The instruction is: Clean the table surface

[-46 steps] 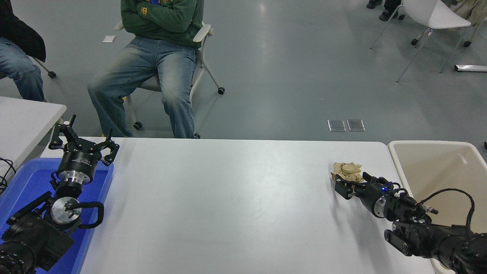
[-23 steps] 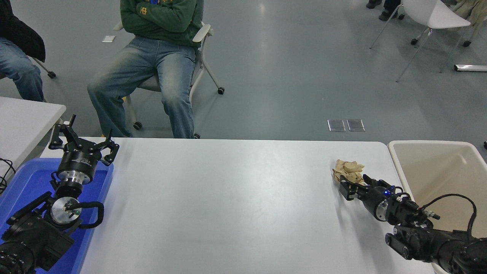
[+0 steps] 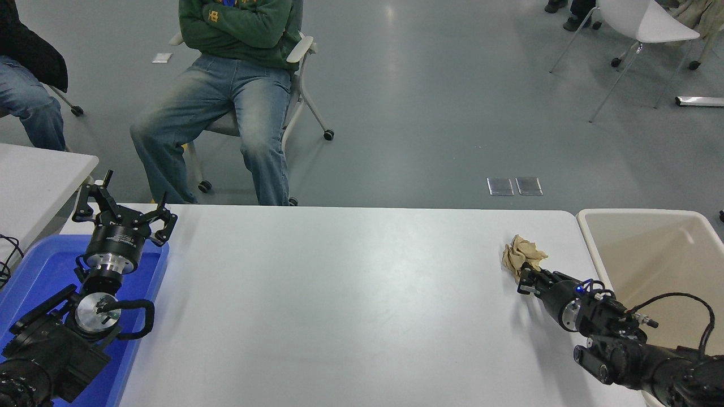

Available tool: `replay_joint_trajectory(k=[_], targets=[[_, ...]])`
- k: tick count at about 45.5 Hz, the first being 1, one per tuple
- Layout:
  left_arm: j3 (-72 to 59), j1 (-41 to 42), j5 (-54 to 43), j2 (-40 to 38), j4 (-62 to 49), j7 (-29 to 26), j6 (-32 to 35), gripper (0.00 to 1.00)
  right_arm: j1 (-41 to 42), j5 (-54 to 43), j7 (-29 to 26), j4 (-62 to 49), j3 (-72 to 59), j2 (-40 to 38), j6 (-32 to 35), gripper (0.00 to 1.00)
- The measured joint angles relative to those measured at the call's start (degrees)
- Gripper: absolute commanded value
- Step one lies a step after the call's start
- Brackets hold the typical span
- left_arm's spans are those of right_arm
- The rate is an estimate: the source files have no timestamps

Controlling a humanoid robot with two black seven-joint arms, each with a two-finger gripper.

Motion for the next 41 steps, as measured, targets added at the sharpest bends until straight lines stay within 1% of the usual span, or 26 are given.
replay_joint_trajectory(k=[10,22,37,41], targets=[[0.0,0.0,0.0,0.0,0.0,0.0,0.0,1.0,1.0,4.97,2.6,0.13,0.59,-0.13,2.65,0.0],[0.0,0.0,0.0,0.0,0.0,0.0,0.0,1.0,2.35,12.47,3.62,-0.5,0.83,-0.63,4.79,0.0],[0.0,0.0,0.0,0.0,0.0,0.0,0.0,1.0,2.02,22.97,4.08,-4.23,2.17,-2.16,6.45,0.0],[0.0,0.0,0.0,0.0,0.0,0.0,0.0,1.0,2.0,26.03,4.14,-4.34,3.65,-2.78,7.83,0.0]])
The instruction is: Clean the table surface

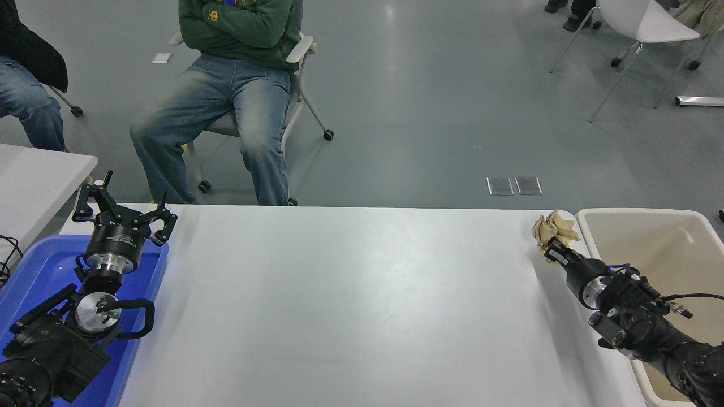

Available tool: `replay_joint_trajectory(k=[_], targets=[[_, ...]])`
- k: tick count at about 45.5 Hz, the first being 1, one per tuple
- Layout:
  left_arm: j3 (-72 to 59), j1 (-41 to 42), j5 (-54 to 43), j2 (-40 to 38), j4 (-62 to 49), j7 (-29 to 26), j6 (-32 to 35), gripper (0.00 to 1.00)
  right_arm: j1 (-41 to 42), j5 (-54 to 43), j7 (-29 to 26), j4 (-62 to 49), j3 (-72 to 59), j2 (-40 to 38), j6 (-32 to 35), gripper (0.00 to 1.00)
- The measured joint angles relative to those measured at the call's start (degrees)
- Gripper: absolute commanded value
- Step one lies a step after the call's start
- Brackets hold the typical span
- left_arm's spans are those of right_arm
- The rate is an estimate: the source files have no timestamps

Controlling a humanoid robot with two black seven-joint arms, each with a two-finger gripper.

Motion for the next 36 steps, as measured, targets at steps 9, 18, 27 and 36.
replay_joint_trajectory(k=[9,18,27,36], targets=[[0.0,0.0,0.0,0.0,0.0,0.0,0.0,1.0,0.51,5.33,0.01,-0.22,7.53,-3.41,7.9,0.0],[0.0,0.0,0.01,0.0,0.0,0.0,0.01,1.0,2.81,8.22,-0.88,0.97,17.2,-7.99,18.13,0.0],[0.0,0.0,0.0,0.0,0.01,0.0,0.04,1.0,6.44,13.03,-3.95,10.79,24.6,-15.84,23.18,0.0],[0.0,0.0,0.0,0.0,0.01,0.0,0.04,1.0,9.84,17.0,-5.58,26.14,27.76,-24.16,21.98,0.0]])
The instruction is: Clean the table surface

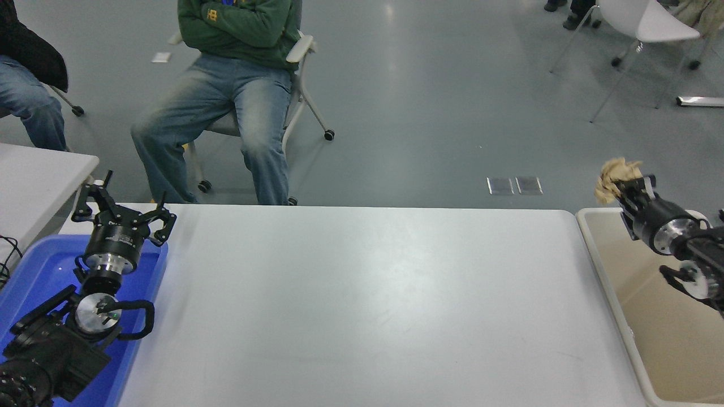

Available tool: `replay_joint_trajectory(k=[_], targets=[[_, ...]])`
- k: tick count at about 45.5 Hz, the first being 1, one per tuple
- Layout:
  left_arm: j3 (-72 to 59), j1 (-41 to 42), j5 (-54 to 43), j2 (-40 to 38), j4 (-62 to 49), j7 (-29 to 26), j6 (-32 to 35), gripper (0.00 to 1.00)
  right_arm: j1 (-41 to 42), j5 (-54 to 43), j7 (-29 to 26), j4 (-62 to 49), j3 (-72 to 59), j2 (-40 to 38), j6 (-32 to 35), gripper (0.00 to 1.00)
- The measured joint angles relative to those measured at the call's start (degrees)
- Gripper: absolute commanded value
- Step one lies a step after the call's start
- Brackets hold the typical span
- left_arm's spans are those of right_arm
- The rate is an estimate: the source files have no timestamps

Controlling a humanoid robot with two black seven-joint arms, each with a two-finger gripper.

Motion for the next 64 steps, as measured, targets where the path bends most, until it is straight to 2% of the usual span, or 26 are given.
replay_joint_trajectory(k=[9,19,37,49,64], targets=[[0.0,0.0,0.01,0.0,-0.01,0.0,0.0,1.0,1.87,3.93,-0.58,12.31,1.29,-8.05,-1.56,0.0],[0.0,0.0,-0.01,0.0,0.0,0.0,0.0,1.0,0.41,8.14,-0.56,19.48,1.58,-16.23,-1.85,0.0],[0.0,0.01,0.01,0.0,0.0,0.0,-0.03,1.0,-9.9,11.2,1.8,23.26,1.84,-27.65,3.6,0.0],[0.0,0.0,-0.01,0.0,0.0,0.0,-0.03,1.0,-17.22,12.56,2.57,17.72,1.65,-26.9,4.77,0.0],[0.0,0.01,-0.01,0.0,0.0,0.0,-0.04,1.0,-25.07,13.57,2.7,4.16,1.74,-19.72,7.53,0.0]])
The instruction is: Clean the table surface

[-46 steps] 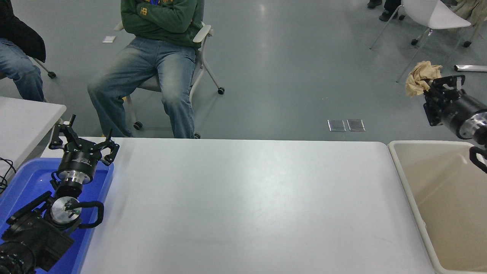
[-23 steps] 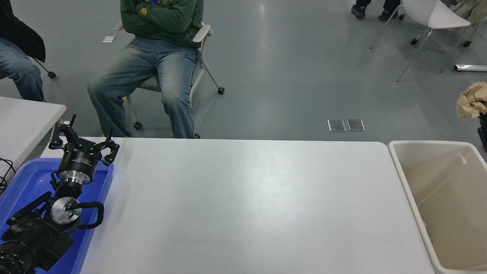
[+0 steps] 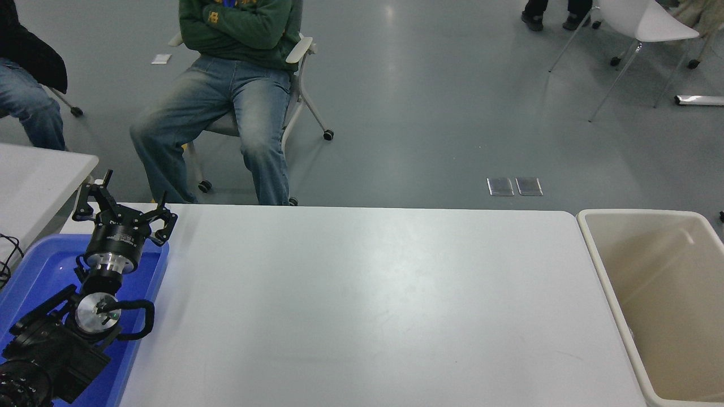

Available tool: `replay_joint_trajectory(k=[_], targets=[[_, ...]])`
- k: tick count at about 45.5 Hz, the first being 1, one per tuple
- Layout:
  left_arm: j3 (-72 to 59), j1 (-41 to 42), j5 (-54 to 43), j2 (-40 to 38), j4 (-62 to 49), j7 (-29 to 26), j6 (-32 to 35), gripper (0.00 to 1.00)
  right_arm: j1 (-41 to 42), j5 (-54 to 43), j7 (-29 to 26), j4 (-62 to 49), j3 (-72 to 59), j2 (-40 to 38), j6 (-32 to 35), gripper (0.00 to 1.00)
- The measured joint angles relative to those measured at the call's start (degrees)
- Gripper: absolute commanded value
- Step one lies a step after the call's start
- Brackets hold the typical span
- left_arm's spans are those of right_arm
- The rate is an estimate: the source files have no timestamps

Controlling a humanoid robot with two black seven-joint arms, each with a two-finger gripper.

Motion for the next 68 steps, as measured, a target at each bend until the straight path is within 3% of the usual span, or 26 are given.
replay_joint_trajectory(k=[16,37,68], targets=[[0.0,0.0,0.01,0.0,-0.01,0.0,-0.05,1.0,-3.02,0.07,-0.43,-11.79,-0.26,10.59,1.33,0.0],[0.0,0.0,0.01,0.0,0.0,0.0,-0.05,1.0,2.77,-0.93,-2.33,-33.67,-2.06,29.55,-1.0,0.0],[0.0,0.0,0.01,0.0,0.0,0.0,0.0,1.0,6.92,-2.22,-2.73,-38.39,-2.51,37.66,-11.56,0.0]])
